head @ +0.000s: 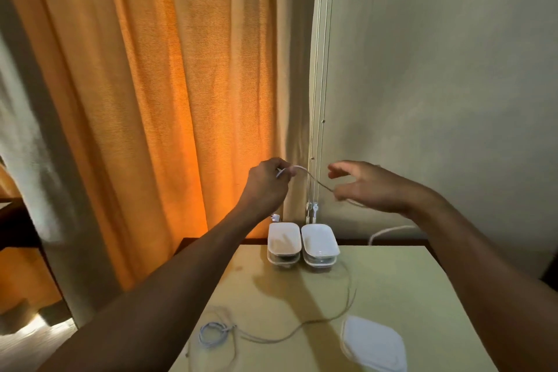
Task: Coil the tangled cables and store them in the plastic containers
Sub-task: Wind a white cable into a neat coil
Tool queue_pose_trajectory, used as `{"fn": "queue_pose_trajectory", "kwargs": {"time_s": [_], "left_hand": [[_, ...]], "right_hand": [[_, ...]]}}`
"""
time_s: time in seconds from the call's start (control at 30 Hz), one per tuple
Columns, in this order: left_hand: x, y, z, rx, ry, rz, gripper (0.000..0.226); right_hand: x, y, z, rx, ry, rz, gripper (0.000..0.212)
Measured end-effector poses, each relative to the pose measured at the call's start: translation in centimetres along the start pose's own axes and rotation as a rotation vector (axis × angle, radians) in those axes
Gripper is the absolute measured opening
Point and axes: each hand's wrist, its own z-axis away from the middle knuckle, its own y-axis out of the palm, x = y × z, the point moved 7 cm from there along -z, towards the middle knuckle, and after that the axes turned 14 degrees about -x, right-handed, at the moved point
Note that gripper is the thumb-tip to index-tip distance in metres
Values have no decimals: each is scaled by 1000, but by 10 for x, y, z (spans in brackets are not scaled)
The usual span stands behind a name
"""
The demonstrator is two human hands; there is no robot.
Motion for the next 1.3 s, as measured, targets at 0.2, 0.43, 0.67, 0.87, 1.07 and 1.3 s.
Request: {"fn": "queue_pose_trajectory", "kwargs": {"time_s": [0.2, 0.43, 0.67, 0.87, 1.07, 1.3], "left_hand": [[-25, 11, 23, 215, -214, 311, 31], [-48, 13, 44, 542, -429, 598, 18], [-42, 18, 65, 721, -315, 631, 19], [-59, 8, 45, 419, -345, 1073, 20], [-41, 2, 32, 90, -417, 1307, 22], [-49, 4, 33, -15, -535, 1516, 15]], "right_hand": [[-8, 23, -17, -344, -160, -102, 19], [-20, 19, -19, -506, -308, -308, 11], [-62, 14, -29, -622, 75, -835, 22], [-37, 54, 0, -345, 3, -286, 40], [11, 66, 46, -298, -223, 42, 35], [24, 53, 56, -227, -245, 189, 29]]}}
